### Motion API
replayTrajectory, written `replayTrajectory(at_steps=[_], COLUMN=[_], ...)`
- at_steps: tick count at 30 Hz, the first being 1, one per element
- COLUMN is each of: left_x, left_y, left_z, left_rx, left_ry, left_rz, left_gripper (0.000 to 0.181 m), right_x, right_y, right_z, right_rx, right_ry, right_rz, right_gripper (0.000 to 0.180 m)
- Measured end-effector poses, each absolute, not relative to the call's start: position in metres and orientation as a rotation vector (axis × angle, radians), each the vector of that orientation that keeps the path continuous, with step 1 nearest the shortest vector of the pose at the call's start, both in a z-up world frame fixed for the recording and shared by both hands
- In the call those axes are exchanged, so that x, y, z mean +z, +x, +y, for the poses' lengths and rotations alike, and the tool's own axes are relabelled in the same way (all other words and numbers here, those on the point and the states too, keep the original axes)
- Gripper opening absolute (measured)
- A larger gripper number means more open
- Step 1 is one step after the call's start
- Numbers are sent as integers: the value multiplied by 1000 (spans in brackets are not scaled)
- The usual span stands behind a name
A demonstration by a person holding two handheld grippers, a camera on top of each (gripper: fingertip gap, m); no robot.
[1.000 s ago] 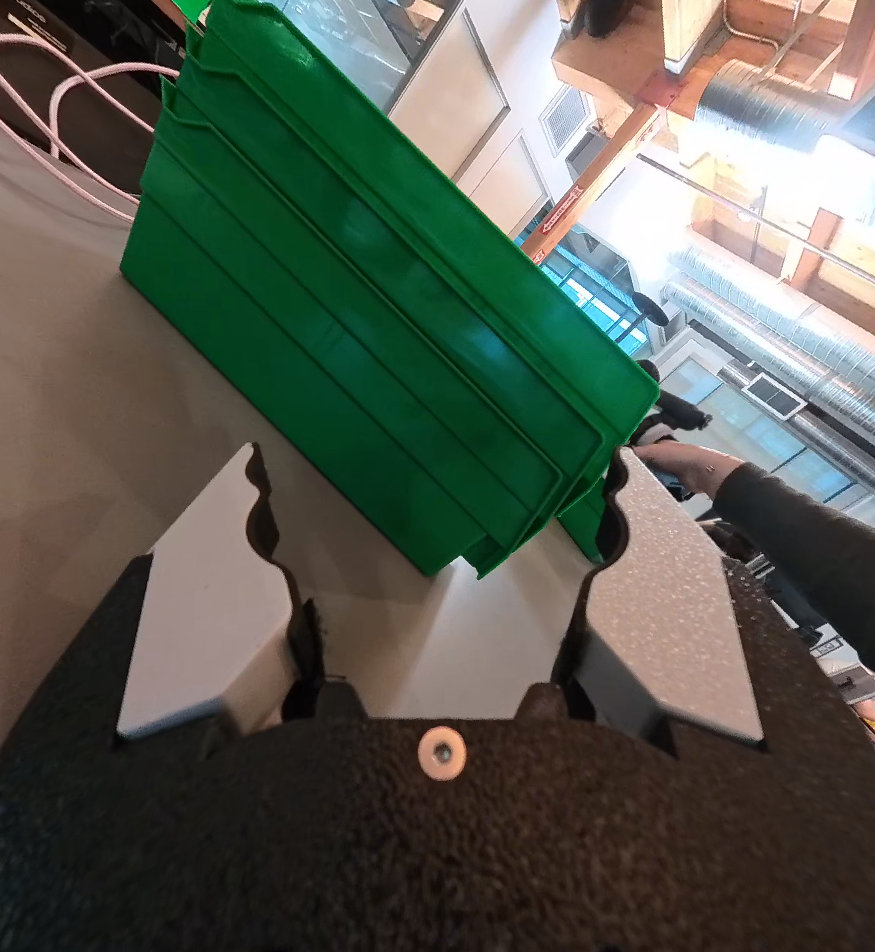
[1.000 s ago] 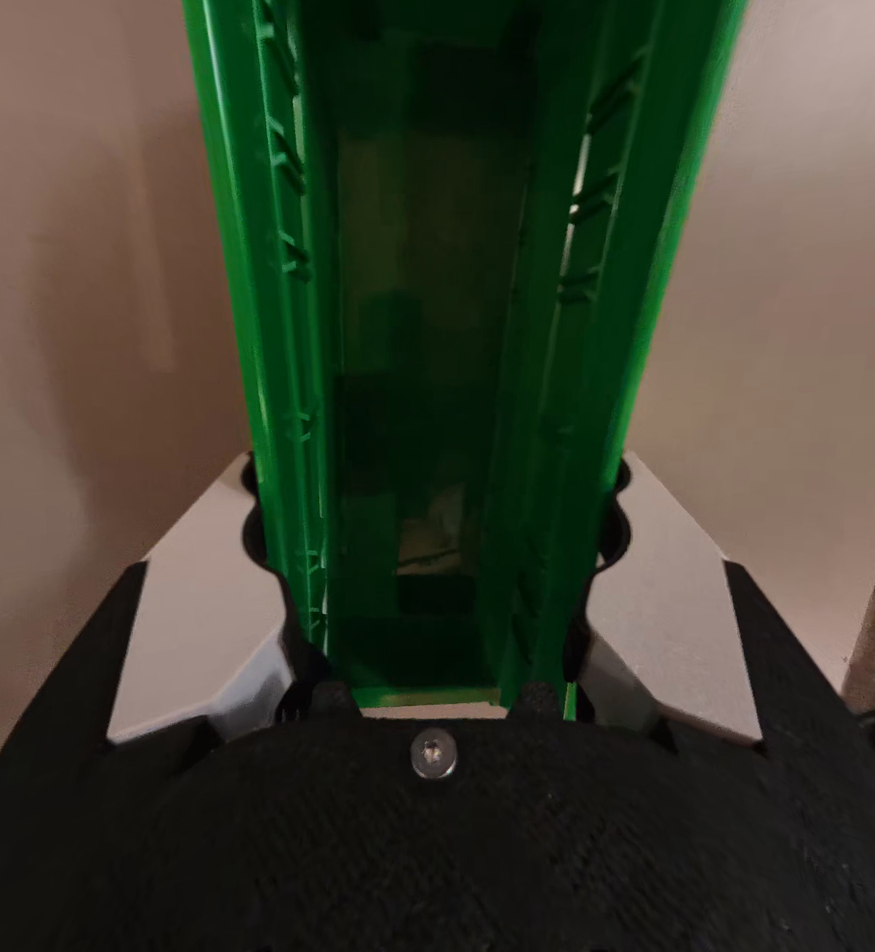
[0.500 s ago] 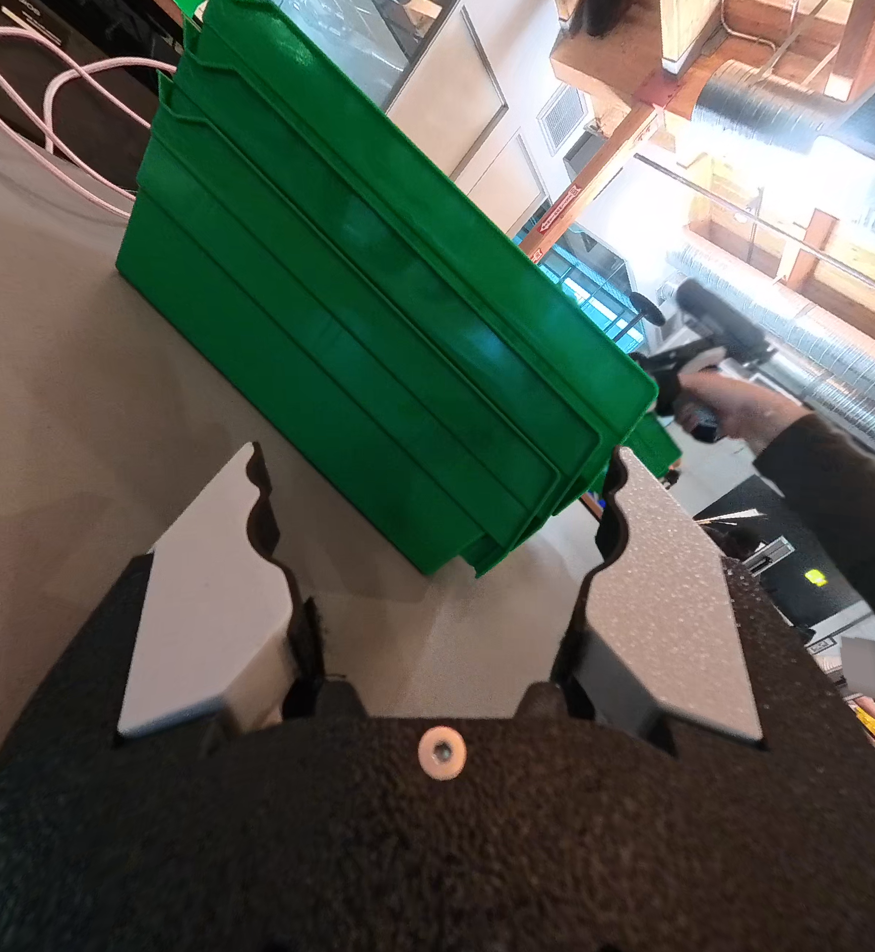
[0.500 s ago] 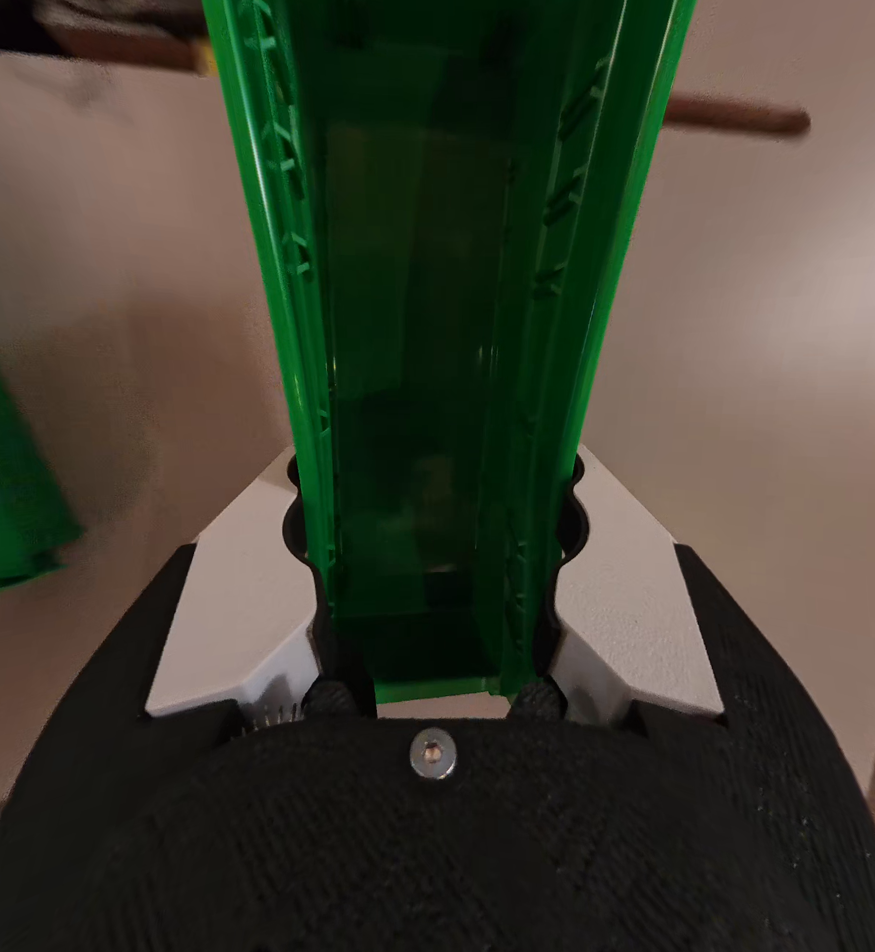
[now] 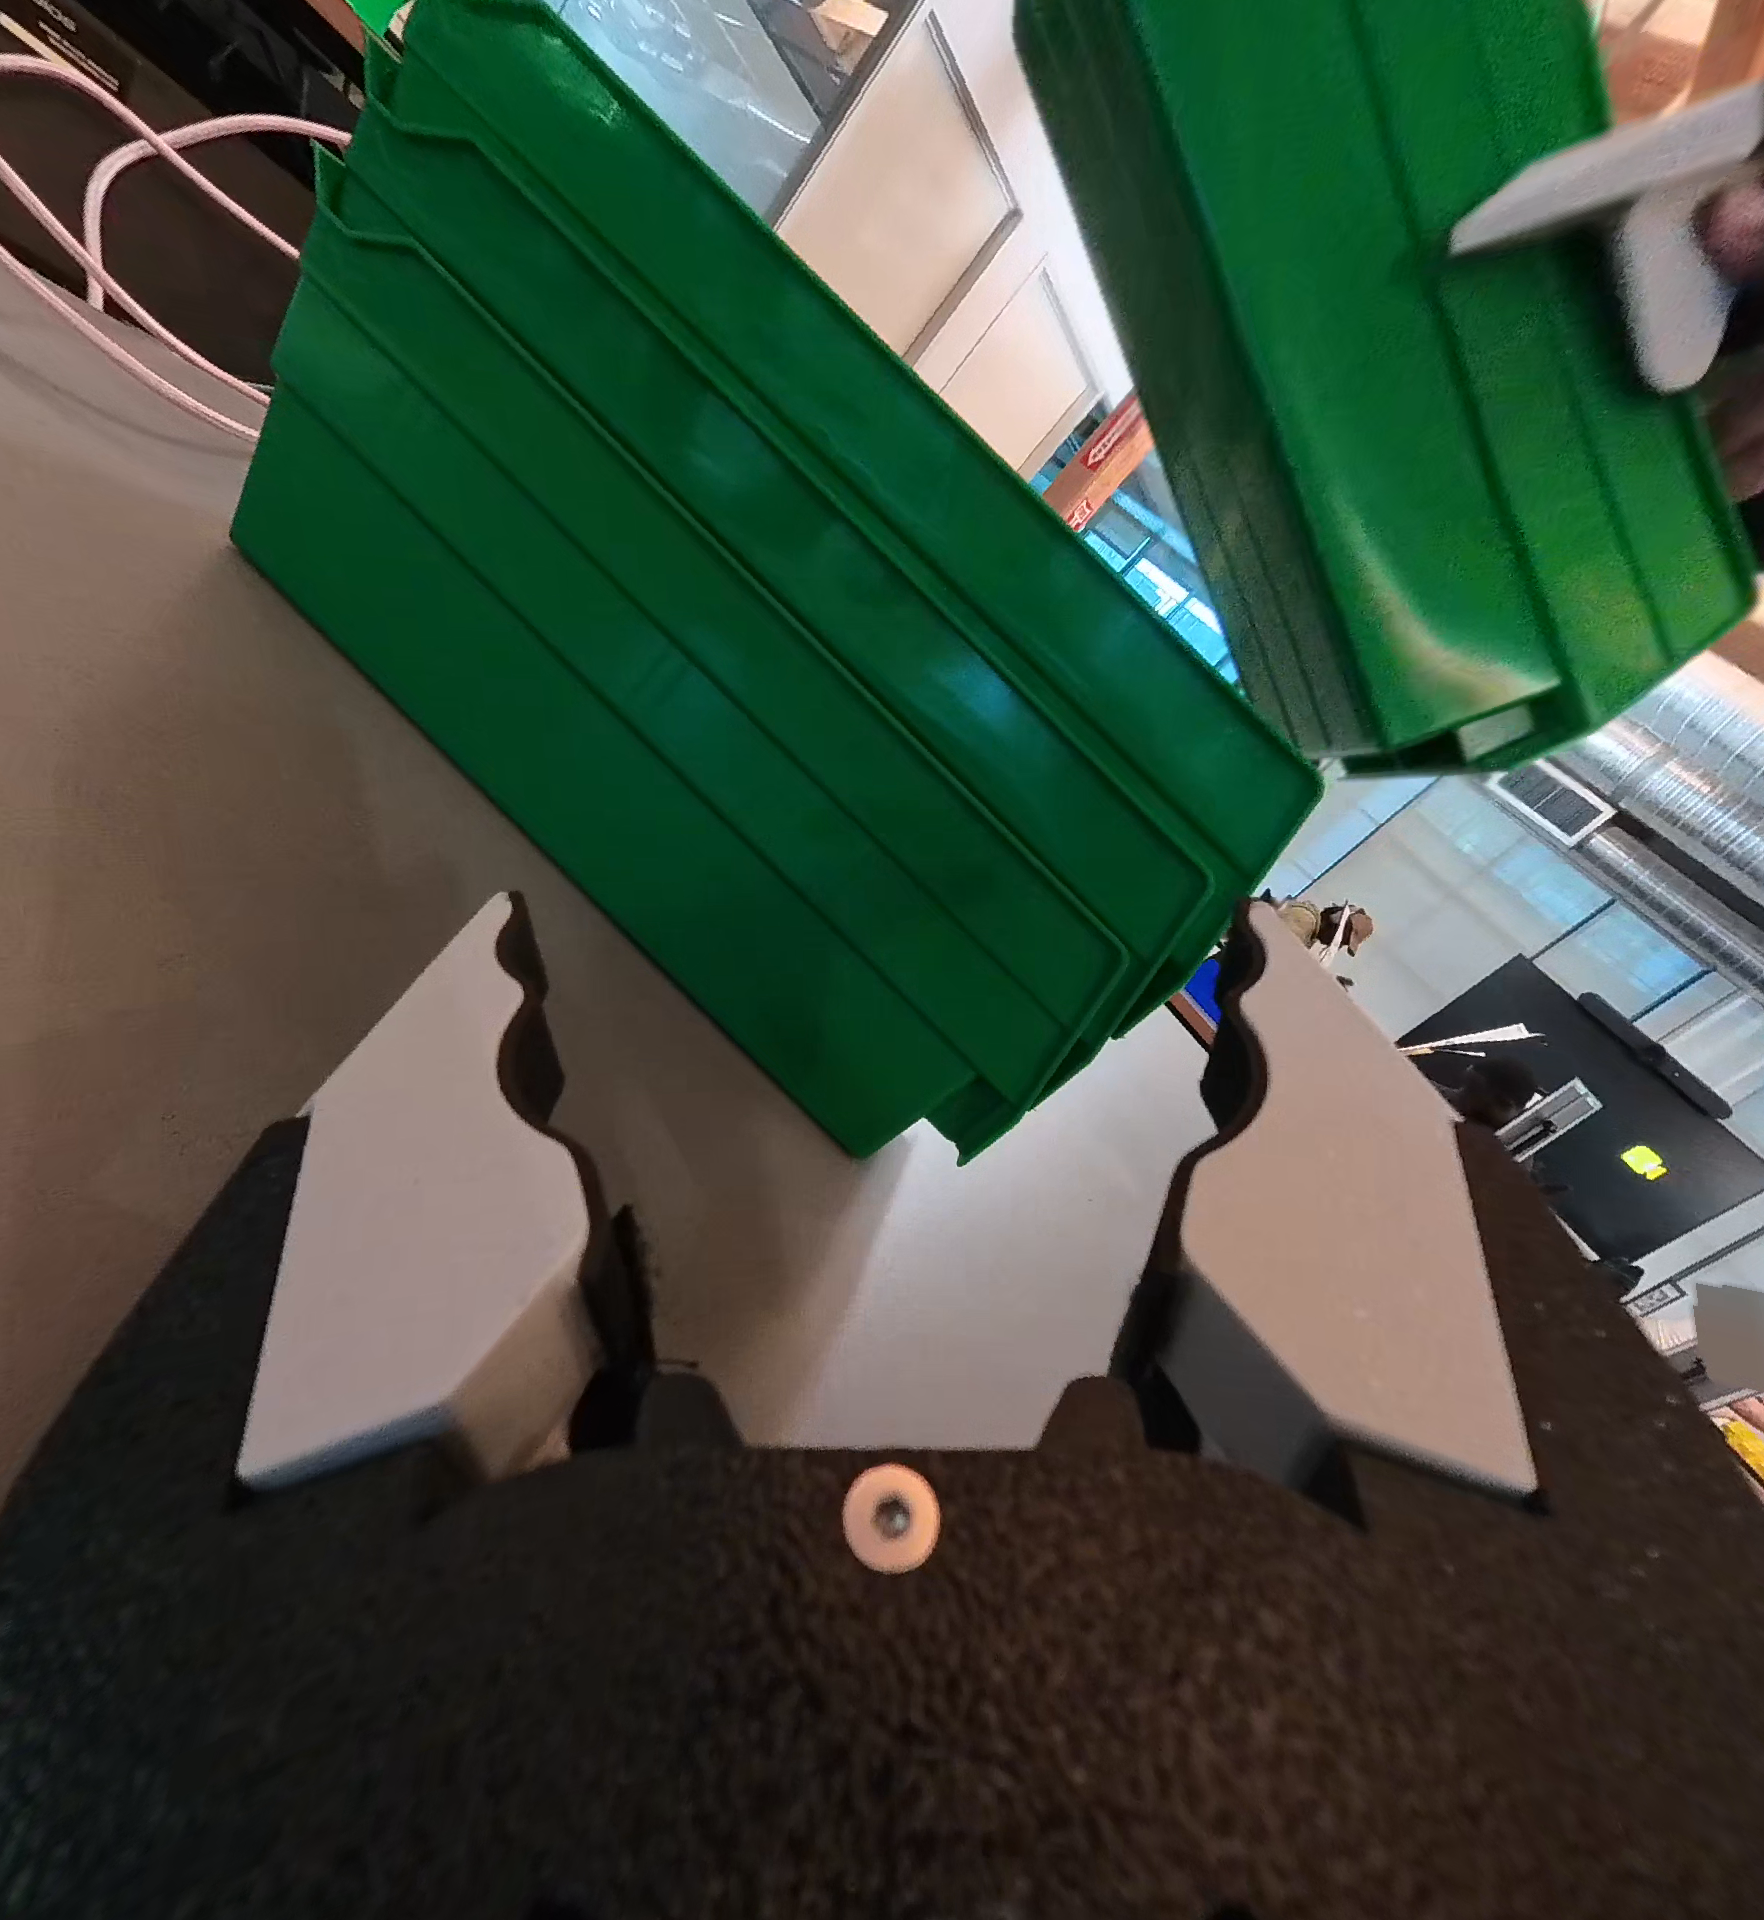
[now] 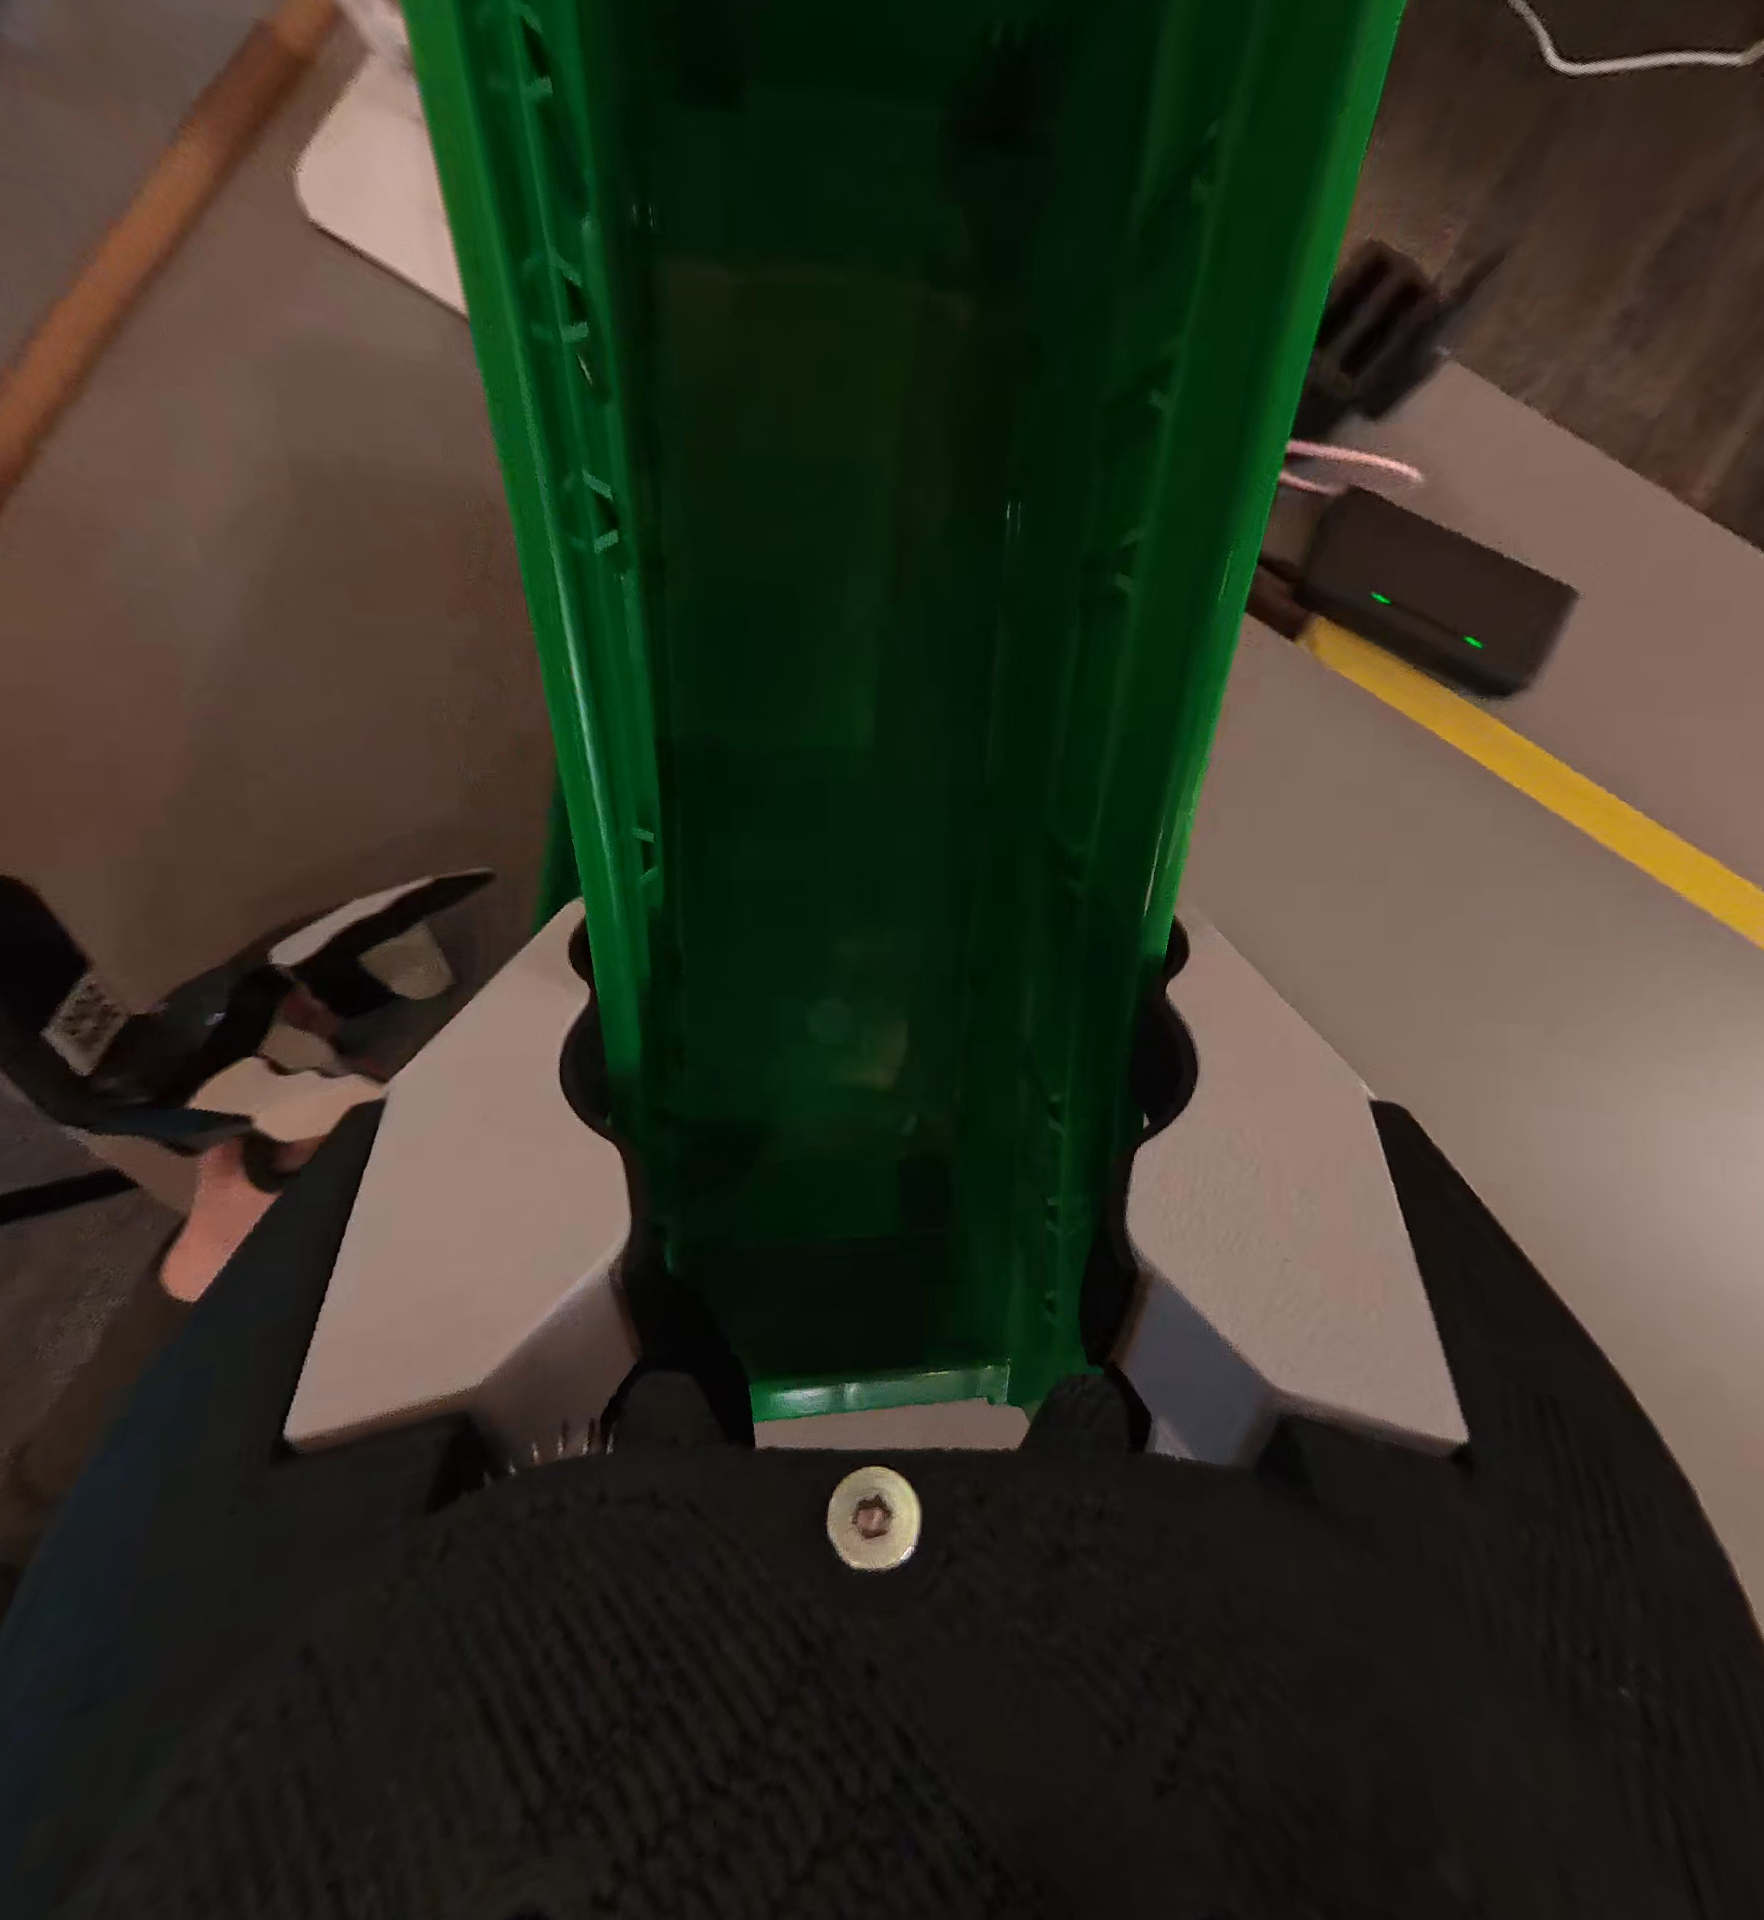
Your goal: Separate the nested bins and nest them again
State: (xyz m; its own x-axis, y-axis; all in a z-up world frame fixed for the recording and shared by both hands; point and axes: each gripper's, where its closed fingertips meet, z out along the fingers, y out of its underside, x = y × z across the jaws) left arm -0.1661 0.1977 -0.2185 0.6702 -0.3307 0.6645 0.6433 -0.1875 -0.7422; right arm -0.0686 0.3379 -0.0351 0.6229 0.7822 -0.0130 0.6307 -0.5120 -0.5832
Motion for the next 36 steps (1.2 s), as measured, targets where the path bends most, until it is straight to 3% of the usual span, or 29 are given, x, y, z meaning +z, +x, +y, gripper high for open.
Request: replayTrajectory(at_steps=[11,36], left_x=[-219,-217], left_y=[-166,-167], left_z=[198,197], left_rx=[-895,-902], left_ry=[-1527,-1517], left_rz=[-269,-272], left_gripper=[126,126], right_x=[-56,-139], right_y=[-149,-138], right_z=[292,318], right_rx=[259,101], right_ry=[-2279,-2496], right_rz=[-1256,-1153], right_gripper=[103,110])
